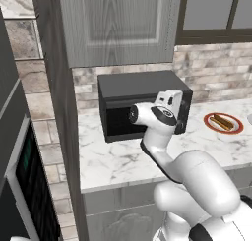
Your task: Open the toaster oven door. Place the hotdog bun on the top rack in the toaster oven and place the steak on the bottom rack.
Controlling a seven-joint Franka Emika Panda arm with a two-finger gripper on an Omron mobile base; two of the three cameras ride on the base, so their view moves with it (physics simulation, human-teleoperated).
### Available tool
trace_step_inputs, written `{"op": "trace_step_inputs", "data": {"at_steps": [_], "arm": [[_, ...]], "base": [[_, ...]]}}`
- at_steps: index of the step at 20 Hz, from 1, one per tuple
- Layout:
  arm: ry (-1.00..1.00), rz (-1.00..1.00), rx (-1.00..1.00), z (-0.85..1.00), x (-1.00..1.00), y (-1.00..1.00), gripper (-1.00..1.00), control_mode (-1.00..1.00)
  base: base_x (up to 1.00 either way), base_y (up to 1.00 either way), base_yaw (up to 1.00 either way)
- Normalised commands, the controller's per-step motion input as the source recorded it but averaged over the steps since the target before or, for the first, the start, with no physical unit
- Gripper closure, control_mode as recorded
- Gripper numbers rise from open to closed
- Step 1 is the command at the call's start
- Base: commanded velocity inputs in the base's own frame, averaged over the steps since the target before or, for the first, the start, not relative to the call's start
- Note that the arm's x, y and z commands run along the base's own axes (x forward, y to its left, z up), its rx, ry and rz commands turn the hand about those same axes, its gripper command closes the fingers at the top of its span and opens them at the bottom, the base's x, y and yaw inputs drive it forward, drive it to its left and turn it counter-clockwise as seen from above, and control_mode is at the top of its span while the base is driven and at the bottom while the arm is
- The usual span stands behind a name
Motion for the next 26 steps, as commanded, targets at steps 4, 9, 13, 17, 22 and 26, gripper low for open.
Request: {"op": "trace_step_inputs", "data": {"at_steps": [4,9,13,17,22,26], "arm": [[-0.06,0.00,-0.09,0.05,0.32,0.10,-1.00,-1.00],[-0.15,0.00,-0.11,0.02,0.19,0.63,-1.00,-1.00],[-0.18,-0.01,-0.04,0.02,0.24,0.44,-1.00,-1.00],[-0.14,-0.02,0.00,0.00,0.30,0.01,-1.00,-1.00],[-0.15,-0.01,0.00,0.00,0.28,-0.03,-1.00,-1.00],[-0.08,0.00,0.00,0.00,0.16,-0.05,-1.00,-1.00]], "base": [[0.00,0.00,0.00],[0.00,0.00,0.00],[0.00,0.00,0.00],[0.00,0.00,0.00],[0.00,0.00,0.00],[0.00,0.00,0.00]]}}
